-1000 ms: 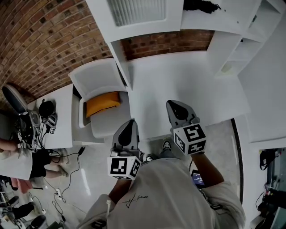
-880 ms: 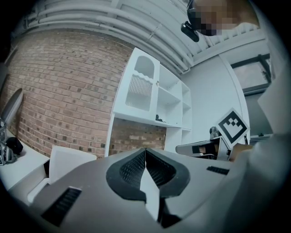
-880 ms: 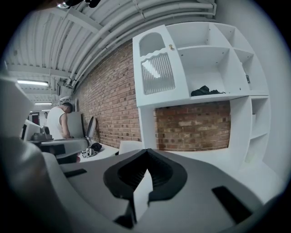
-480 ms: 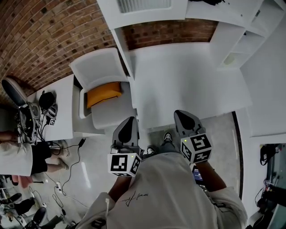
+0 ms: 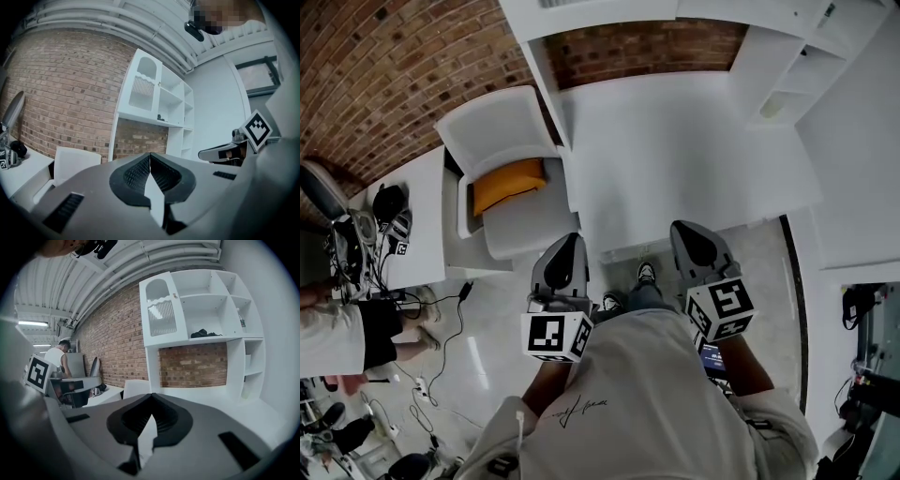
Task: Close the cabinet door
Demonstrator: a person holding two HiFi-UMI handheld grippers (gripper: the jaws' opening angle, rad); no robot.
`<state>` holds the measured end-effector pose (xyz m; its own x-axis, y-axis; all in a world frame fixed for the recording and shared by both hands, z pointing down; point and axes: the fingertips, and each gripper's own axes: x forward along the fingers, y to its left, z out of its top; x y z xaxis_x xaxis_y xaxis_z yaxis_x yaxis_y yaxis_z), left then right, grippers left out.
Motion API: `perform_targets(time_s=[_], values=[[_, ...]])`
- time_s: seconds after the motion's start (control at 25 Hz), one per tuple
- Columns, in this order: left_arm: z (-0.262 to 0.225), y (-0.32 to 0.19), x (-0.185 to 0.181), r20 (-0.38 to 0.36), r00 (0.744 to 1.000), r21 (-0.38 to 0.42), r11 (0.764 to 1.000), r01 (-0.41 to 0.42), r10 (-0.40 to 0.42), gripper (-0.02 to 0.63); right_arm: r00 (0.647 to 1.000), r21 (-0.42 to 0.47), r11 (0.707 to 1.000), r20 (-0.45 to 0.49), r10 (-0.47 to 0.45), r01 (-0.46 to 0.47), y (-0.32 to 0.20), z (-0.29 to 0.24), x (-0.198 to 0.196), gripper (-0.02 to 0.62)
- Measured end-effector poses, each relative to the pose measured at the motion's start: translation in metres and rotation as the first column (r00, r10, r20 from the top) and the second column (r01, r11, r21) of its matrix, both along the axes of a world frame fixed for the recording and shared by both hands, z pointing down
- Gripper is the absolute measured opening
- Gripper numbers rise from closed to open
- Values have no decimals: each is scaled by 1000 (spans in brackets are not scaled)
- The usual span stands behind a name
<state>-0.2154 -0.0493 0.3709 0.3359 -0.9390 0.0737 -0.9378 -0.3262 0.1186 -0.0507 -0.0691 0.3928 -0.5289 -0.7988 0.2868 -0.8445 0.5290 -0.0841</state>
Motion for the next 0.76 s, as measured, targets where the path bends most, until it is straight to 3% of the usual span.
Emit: perform_targets(time_s=[0.76], values=[[-13,-9,1,9,1000,31,1000,2,-3,17,1000,55,998,-1,-19,19,-13,-24,3,23]])
